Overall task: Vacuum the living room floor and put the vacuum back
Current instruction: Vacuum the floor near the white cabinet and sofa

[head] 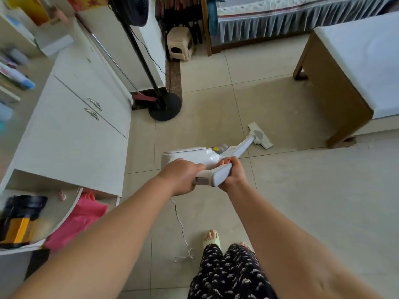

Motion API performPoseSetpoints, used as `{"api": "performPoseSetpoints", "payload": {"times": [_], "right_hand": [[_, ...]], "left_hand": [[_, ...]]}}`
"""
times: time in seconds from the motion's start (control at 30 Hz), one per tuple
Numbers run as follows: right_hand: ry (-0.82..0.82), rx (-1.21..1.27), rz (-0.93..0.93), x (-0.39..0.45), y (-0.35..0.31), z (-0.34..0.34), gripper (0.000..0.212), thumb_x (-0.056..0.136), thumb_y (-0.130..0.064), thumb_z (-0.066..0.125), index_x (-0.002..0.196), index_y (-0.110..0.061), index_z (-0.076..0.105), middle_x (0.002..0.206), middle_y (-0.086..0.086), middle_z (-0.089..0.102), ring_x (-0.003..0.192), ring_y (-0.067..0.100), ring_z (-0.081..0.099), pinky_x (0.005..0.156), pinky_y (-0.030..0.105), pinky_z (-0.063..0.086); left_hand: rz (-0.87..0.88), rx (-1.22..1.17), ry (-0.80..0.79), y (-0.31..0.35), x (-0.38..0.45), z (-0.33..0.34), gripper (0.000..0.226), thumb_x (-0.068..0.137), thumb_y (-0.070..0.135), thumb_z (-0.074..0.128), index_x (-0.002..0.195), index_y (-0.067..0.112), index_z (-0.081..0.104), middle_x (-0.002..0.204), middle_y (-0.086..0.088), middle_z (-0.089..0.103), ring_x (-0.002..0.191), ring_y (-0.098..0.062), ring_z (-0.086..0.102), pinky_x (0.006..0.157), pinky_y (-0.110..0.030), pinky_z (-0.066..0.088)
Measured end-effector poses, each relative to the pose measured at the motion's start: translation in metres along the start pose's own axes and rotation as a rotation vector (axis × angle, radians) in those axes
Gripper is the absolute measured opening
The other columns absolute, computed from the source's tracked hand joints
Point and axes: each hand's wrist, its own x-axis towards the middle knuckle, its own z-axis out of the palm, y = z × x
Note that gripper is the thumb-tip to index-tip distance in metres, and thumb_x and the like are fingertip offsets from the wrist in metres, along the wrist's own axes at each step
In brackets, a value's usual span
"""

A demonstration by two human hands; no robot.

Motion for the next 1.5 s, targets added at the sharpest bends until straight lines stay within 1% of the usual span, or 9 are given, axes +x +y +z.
{"api": "performPoseSetpoints", "payload": {"times": [0.03,0.2,0.33,0.47,0.63,0.77,0.97,1.23,1.5], "right_hand": [[0.001,0.004,-0.01,0.003,-0.008,0.001,0.026,0.083,-0.012,0.053,0.058,-0.015,0.046,0.052,-0.008,0.046,0.044,0.008,0.048,0.057,0.016,0.045],[-0.008,0.019,-0.041,0.014,-0.041,0.011,0.028,0.086,-0.014,0.054,0.058,-0.014,0.048,0.053,-0.007,0.048,0.047,0.008,0.048,0.06,0.016,0.044],[-0.018,0.025,-0.071,0.028,-0.062,0.022,0.027,0.087,-0.017,0.053,0.06,-0.015,0.049,0.055,-0.008,0.049,0.046,0.007,0.049,0.058,0.015,0.045],[-0.002,0.036,-0.103,0.046,-0.075,0.035,0.024,0.083,-0.015,0.055,0.06,-0.015,0.05,0.06,-0.008,0.049,0.053,0.006,0.047,0.066,0.015,0.044],[-0.003,0.062,-0.135,0.058,-0.089,0.054,0.012,0.068,-0.01,0.059,0.058,-0.014,0.051,0.059,-0.008,0.05,0.052,0.005,0.047,0.061,0.015,0.046],[-0.01,0.095,-0.146,0.065,-0.102,0.062,0.008,0.067,-0.01,0.06,0.062,-0.013,0.054,0.056,-0.007,0.052,0.046,0.006,0.049,0.049,0.016,0.047],[-0.023,0.09,-0.168,0.068,-0.13,0.071,0.011,0.066,-0.007,0.058,0.065,-0.013,0.049,0.051,-0.006,0.05,0.04,0.008,0.05,0.046,0.015,0.047],[-0.001,0.121,-0.149,0.072,-0.177,0.098,0.009,0.069,-0.009,0.059,0.068,-0.014,0.052,0.054,-0.006,0.052,0.043,0.007,0.05,0.046,0.016,0.048],[0.005,0.147,-0.16,0.066,-0.228,0.118,0.007,0.071,-0.009,0.059,0.069,-0.013,0.053,0.056,-0.006,0.052,0.044,0.007,0.051,0.049,0.015,0.048]], "left_hand": [[0.017,0.005,-0.007,0.001,0.008,-0.001,0.03,0.086,0.018,0.051,0.115,0.023,0.053,0.106,-0.004,0.066,0.097,-0.03,0.056,0.067,-0.031,0.032],[0.083,-0.017,-0.02,0.006,0.044,-0.009,0.025,0.084,0.02,0.053,0.11,0.023,0.053,0.105,-0.005,0.066,0.094,-0.03,0.059,0.066,-0.03,0.034],[0.137,-0.022,-0.04,0.002,0.073,-0.02,0.022,0.083,0.019,0.054,0.105,0.022,0.052,0.103,-0.006,0.065,0.091,-0.03,0.059,0.065,-0.031,0.034],[0.186,-0.014,-0.058,-0.009,0.097,-0.031,0.018,0.083,0.017,0.053,0.1,0.022,0.049,0.102,-0.006,0.065,0.09,-0.031,0.058,0.064,-0.031,0.033],[0.245,-0.007,-0.052,-0.02,0.126,-0.041,0.017,0.084,0.018,0.053,0.099,0.024,0.047,0.104,-0.007,0.065,0.092,-0.031,0.058,0.065,-0.03,0.031],[0.285,-0.003,-0.041,-0.022,0.148,-0.044,0.02,0.083,0.019,0.054,0.102,0.022,0.051,0.106,-0.007,0.065,0.094,-0.031,0.058,0.066,-0.03,0.032],[0.312,-0.021,-0.049,-0.012,0.175,-0.053,0.023,0.083,0.015,0.052,0.105,0.02,0.052,0.104,-0.008,0.065,0.094,-0.032,0.058,0.065,-0.03,0.031],[0.294,-0.038,-0.061,0.002,0.223,-0.077,0.022,0.082,0.016,0.054,0.103,0.022,0.052,0.102,-0.007,0.066,0.094,-0.031,0.059,0.066,-0.03,0.034],[0.311,-0.032,-0.047,0.025,0.269,-0.105,0.02,0.083,0.017,0.053,0.102,0.024,0.05,0.102,-0.006,0.065,0.093,-0.03,0.058,0.066,-0.03,0.032]]}}
